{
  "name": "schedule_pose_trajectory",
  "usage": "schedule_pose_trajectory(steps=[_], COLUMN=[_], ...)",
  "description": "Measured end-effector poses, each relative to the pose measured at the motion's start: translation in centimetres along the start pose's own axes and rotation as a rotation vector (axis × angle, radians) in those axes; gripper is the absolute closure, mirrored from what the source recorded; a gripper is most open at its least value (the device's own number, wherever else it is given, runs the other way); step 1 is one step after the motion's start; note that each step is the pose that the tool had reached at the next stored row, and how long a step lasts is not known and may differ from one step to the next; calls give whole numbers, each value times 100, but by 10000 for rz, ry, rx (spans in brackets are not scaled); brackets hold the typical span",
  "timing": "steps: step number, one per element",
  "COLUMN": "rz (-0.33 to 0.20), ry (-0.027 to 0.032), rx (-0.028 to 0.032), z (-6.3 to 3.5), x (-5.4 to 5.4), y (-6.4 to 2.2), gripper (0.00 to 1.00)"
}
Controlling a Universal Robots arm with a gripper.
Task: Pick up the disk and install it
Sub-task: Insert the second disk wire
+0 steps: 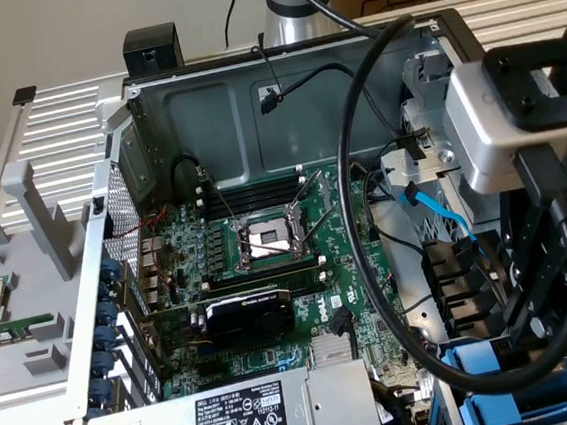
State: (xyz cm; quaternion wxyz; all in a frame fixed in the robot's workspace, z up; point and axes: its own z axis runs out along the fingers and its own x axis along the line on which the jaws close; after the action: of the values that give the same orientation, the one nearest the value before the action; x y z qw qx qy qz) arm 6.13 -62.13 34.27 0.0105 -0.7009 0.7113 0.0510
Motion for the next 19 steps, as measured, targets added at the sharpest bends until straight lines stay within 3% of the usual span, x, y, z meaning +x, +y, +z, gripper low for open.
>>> schedule_pose_trajectory(steps=[19], rz=[-4], ry=[-75], rx=[-2], z=[39], x=[3], y=[-2], gripper=[83])
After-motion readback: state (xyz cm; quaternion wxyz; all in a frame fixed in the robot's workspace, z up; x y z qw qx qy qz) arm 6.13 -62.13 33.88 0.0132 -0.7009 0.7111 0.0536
